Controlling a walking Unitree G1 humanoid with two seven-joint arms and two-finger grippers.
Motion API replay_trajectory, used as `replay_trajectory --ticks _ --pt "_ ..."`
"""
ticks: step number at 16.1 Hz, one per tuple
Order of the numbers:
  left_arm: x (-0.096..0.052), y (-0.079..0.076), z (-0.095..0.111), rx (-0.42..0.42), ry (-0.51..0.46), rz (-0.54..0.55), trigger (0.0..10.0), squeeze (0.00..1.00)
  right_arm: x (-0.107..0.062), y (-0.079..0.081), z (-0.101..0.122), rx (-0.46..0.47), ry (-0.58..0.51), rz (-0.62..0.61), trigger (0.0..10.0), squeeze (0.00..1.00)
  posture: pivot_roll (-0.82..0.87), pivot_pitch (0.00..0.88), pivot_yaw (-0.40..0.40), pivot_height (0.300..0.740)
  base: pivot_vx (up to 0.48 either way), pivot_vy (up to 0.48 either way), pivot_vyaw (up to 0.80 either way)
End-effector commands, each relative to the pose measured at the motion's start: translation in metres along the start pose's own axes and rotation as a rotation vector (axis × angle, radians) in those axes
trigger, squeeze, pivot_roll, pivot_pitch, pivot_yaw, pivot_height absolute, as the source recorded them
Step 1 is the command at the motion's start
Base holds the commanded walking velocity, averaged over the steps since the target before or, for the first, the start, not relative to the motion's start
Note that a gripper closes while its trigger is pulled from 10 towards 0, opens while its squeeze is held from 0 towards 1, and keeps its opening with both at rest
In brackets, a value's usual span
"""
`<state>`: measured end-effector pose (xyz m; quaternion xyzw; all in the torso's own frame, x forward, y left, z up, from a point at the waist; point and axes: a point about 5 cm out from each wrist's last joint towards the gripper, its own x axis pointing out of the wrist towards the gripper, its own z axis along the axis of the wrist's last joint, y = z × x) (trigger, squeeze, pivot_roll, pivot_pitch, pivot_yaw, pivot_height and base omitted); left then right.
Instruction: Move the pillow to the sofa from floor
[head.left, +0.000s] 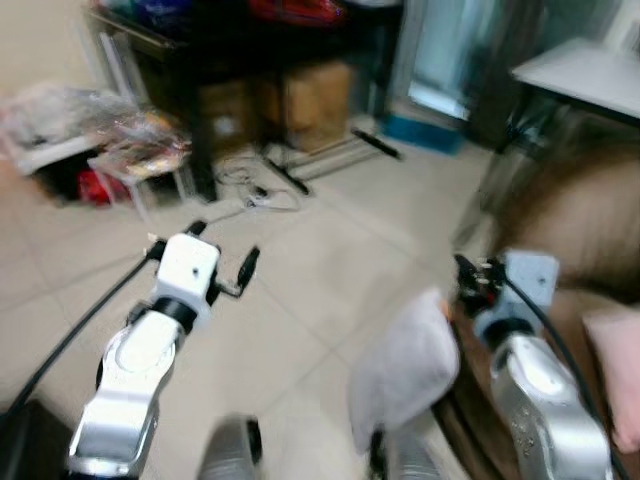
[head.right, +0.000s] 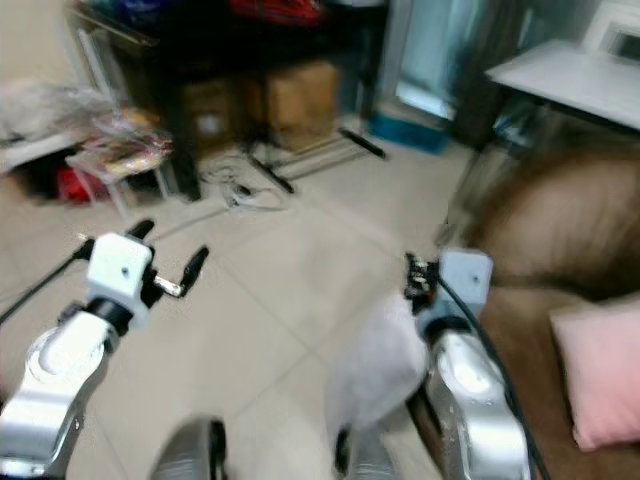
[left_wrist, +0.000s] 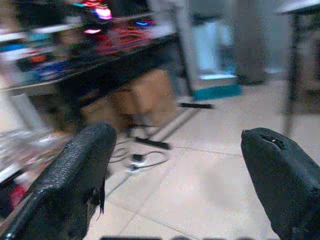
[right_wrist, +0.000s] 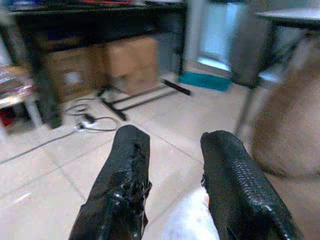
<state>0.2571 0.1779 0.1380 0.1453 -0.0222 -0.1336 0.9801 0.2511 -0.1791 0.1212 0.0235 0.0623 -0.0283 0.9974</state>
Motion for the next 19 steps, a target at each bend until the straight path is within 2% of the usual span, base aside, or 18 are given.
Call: replay_trajectory --ticks 1,7,10,16,19 --pt "-0.0014 0.0015 -0.0046 -0.002 0.025 -0.002 10.0 0.0 0.0003 0.0027 0.0003 0.0 -0.002 0.009 10.0 0.0 -0.05 0.0 -0.016 0.625 0.0 0.0 0.0" --pt "-0.0023 0.0025 -0.0055 -0.006 0.028 0.003 10.0 0.0 0.0024 0.0045 -0.0014 -0.007 0.012 0.02 10.0 0.0 -0.04 0.0 -0.02 0.625 0.256 0.0 0.0" --pt "-0.0021 0.0028 -0.0055 -0.008 0.029 0.002 10.0 0.0 0.0025 0.0046 -0.0013 -0.008 0.014 0.021 10.0 0.0 -0.04 0.0 -0.019 0.625 0.266 0.0 -0.53" --pt "-0.0011 0.004 -0.0052 -0.008 0.028 0.004 10.0 0.0 0.0039 0.0046 -0.0013 -0.011 0.013 0.015 10.0 0.0 -0.04 0.0 -0.02 0.625 0.271 0.0 0.0" --pt "0.0 0.0043 -0.0049 -0.008 0.028 0.002 10.0 0.0 0.0048 0.0034 -0.0022 -0.007 0.025 0.007 10.0 0.0 -0.05 0.0 -0.016 0.625 0.27 0.0 -0.71"
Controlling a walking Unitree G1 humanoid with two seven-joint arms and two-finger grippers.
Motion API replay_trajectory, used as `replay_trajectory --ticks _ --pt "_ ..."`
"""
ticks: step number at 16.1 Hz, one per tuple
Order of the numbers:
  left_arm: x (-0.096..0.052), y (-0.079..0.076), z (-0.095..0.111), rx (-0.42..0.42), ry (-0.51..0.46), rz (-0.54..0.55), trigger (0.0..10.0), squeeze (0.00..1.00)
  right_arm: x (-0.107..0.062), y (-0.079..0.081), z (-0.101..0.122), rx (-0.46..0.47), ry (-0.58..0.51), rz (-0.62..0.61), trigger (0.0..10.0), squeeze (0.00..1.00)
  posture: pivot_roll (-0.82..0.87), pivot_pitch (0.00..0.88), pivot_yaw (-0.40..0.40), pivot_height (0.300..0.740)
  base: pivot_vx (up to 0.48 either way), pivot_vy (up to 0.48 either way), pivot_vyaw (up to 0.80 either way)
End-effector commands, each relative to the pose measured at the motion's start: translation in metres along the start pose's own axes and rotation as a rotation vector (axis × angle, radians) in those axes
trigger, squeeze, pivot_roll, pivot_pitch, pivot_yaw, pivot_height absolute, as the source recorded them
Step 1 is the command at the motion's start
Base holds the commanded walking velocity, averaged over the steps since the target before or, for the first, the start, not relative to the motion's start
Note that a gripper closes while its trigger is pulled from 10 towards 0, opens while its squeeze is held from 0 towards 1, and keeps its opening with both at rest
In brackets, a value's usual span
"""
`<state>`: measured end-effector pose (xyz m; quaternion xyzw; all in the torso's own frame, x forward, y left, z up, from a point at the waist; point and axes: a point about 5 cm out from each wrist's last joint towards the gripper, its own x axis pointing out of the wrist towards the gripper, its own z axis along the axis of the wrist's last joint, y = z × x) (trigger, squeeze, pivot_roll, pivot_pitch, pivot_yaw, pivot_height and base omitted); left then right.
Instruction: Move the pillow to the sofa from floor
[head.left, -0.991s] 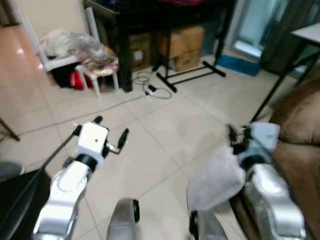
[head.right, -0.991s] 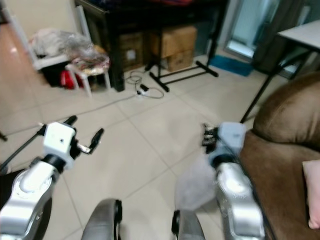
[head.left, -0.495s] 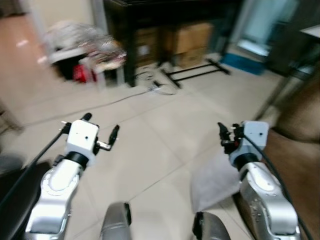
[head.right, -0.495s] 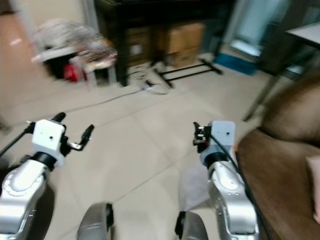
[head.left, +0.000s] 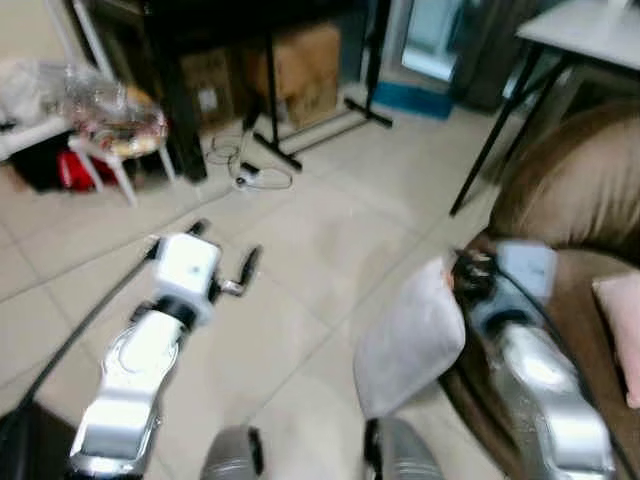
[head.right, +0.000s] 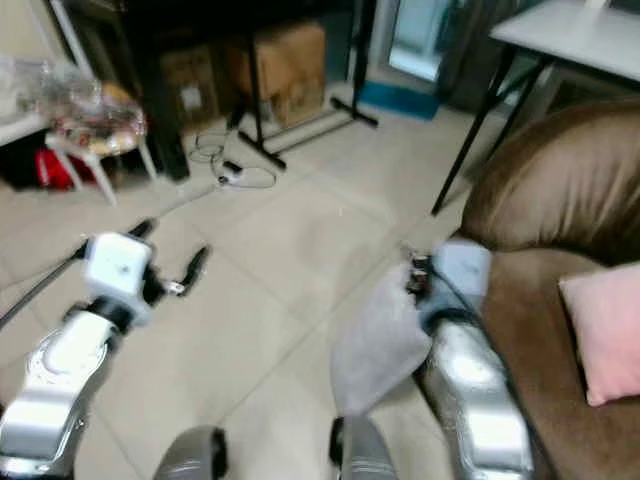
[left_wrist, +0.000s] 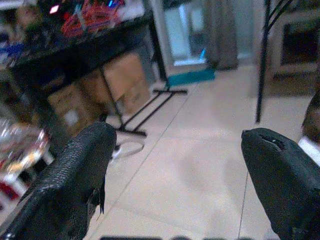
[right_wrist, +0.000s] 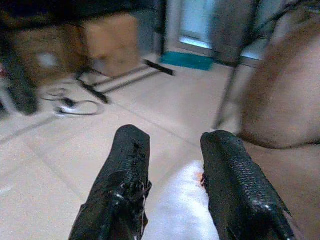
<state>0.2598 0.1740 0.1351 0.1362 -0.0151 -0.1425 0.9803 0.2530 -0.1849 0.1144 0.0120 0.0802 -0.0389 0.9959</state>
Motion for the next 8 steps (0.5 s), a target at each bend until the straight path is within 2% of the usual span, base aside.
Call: replay_trajectory --ticks 1,8 --pt "-0.0035 0.0084 -0.0028 0.013 0.019 0.02 10.0 0.0 0.0016 0.0088 0.0042 0.016 -0.009 0.027 10.0 0.0 -0.05 0.0 -0.016 0.625 0.27 0.0 -0.8" --pt "-0.0019 0.0085 -0.0023 0.015 0.018 0.011 10.0 0.0 0.0016 0.0073 0.004 0.02 -0.015 0.017 10.0 0.0 -0.05 0.0 -0.008 0.625 0.269 0.0 -0.78"
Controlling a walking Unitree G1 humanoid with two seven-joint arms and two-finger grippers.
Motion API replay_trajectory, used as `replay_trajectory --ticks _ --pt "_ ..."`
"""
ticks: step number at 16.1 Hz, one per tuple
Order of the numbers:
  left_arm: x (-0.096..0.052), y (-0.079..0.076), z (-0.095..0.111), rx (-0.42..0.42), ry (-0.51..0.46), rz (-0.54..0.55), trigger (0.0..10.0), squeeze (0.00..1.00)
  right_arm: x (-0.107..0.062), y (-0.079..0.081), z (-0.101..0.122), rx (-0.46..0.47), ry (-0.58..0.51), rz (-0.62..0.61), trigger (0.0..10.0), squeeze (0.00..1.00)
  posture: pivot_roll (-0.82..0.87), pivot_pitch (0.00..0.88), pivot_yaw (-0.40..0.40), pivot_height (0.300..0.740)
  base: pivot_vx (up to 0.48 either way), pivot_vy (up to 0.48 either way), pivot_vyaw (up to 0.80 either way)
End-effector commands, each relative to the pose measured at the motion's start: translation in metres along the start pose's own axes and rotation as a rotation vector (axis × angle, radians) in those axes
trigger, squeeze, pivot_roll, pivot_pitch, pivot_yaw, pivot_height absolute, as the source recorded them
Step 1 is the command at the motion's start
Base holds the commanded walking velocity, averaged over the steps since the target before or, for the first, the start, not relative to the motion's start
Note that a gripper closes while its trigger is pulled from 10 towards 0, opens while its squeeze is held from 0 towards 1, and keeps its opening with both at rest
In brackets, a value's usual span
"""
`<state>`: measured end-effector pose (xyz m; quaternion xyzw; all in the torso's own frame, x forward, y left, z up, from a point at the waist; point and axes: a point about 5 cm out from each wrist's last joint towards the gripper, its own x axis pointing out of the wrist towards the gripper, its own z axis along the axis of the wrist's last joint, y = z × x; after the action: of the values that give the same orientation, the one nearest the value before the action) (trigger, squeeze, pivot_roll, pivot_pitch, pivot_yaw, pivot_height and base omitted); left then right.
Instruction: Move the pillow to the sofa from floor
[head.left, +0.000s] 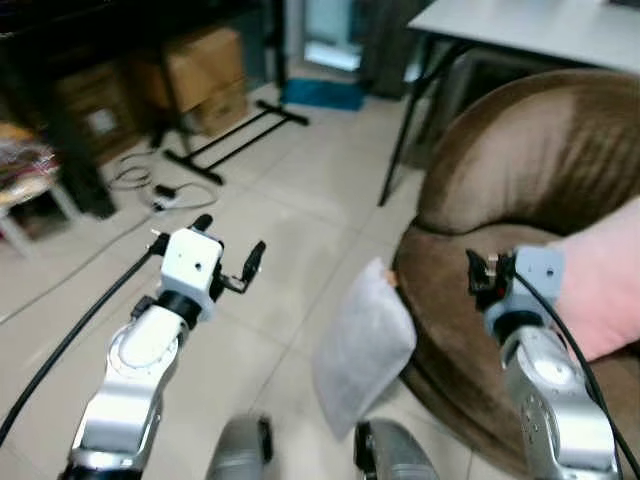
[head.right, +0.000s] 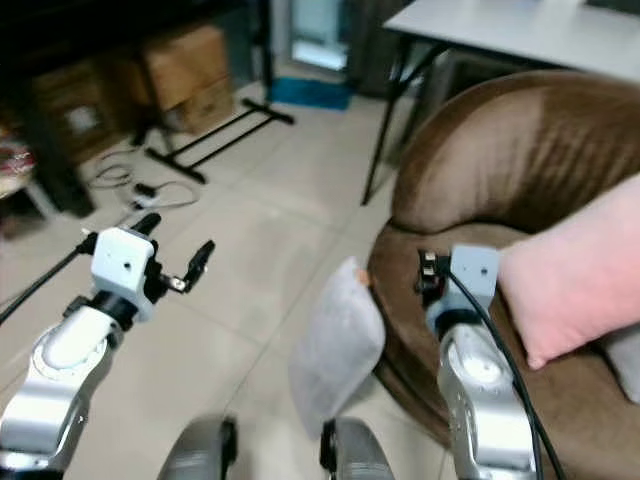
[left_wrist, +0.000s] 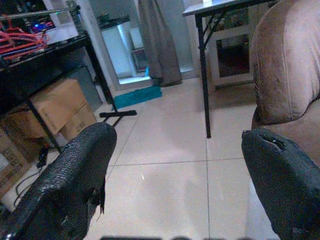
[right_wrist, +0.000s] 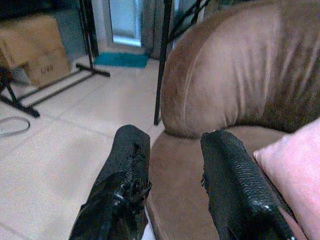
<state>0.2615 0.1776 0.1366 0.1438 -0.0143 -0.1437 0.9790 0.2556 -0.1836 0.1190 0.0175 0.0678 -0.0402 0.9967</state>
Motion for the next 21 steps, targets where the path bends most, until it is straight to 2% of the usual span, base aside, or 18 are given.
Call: replay_trajectory --ticks 1,7,17,18,19,20,21 --pt "-0.002 0.005 -0.003 0.001 0.014 0.014 10.0 0.0 -0.001 0.008 0.0 0.013 -0.001 0.04 10.0 0.0 -0.05 0.0 -0.007 0.625 0.27 0.0 0.0" --pt "-0.001 0.006 -0.003 0.012 0.013 0.034 10.0 0.0 0.0 0.01 -0.004 0.027 0.016 0.081 10.0 0.0 -0.04 0.0 -0.015 0.62 0.21 0.0 0.0" --pt "-0.003 0.009 -0.005 -0.002 0.018 0.09 10.0 0.0 -0.003 0.008 -0.016 0.067 0.05 0.083 10.0 0.0 -0.04 0.0 -0.016 0.545 0.0 0.0 0.0" --pt "-0.003 0.008 -0.005 -0.014 0.02 0.08 10.0 0.0 -0.003 0.008 -0.017 0.075 0.062 0.099 10.0 1.0 -0.04 0.0 -0.017 0.545 0.0 0.0 0.0" --pt "-0.004 0.007 -0.006 -0.032 0.021 0.069 10.0 0.16 -0.003 0.009 -0.018 0.079 0.068 0.111 10.0 1.0 -0.03 0.0 -0.019 0.545 0.0 0.0 0.0" --pt "-0.004 0.006 -0.005 -0.042 0.02 0.063 10.0 0.72 -0.003 0.01 -0.018 0.08 0.068 0.12 10.0 1.0 -0.03 0.0 -0.019 0.545 0.0 0.0 0.0" --pt "-0.004 0.006 -0.005 -0.047 0.017 0.058 10.0 1.0 -0.002 0.01 -0.018 0.052 0.066 0.128 10.0 1.0 -0.03 0.0 -0.021 0.545 0.0 0.0 0.0"
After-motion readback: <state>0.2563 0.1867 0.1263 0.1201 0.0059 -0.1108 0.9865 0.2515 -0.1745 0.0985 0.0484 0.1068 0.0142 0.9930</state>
